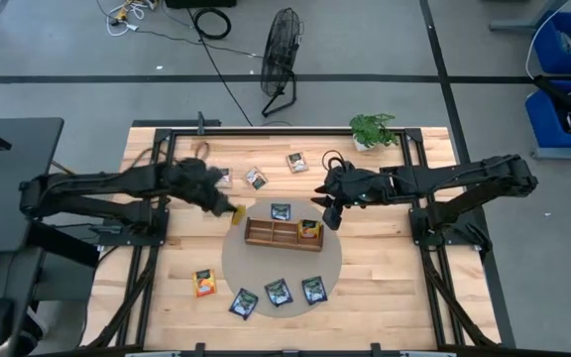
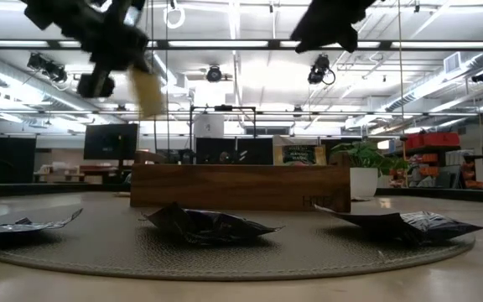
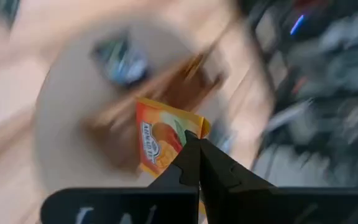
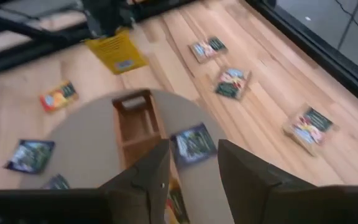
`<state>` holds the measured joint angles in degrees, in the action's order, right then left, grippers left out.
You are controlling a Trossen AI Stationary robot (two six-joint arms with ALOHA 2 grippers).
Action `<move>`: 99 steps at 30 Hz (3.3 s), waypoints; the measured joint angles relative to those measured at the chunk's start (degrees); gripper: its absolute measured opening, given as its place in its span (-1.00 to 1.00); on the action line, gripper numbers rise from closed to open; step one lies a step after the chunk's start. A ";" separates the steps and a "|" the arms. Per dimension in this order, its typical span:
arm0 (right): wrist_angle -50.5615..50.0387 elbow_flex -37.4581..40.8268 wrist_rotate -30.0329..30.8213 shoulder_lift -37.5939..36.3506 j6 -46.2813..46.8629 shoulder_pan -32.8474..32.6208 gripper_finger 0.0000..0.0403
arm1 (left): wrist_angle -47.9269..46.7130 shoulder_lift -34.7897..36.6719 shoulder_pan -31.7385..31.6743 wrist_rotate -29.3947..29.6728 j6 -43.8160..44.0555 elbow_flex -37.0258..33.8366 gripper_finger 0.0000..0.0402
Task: Pick & Place Tea
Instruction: Put the yellow tea bag into the right section of the wooden organizer
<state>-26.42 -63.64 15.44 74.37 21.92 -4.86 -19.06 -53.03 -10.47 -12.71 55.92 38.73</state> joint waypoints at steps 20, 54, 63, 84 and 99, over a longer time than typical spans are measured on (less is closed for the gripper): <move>27.10 0.07 6.82 5.92 -22.46 -3.44 -0.29 | 24.30 1.61 -1.11 25.02 15.87 0.03 -1.00; 50.14 0.02 19.58 19.17 -48.93 -1.54 0.05 | 40.12 -6.07 3.62 26.32 24.40 0.15 -1.00; 45.82 -4.24 16.69 19.17 -48.41 -0.45 -0.17 | 43.41 -9.05 4.74 26.05 25.91 0.05 -1.00; 31.19 -8.84 16.48 16.89 -32.73 0.41 -0.99 | 49.21 -9.28 4.99 24.84 4.83 0.01 -0.73; 20.63 -8.81 -3.95 4.19 -12.44 0.41 -1.00 | 48.95 -7.25 7.01 17.22 -24.39 0.05 -0.25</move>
<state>-5.78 -72.44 11.49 78.56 9.49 -4.45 29.89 -60.29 -3.45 4.51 31.53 38.79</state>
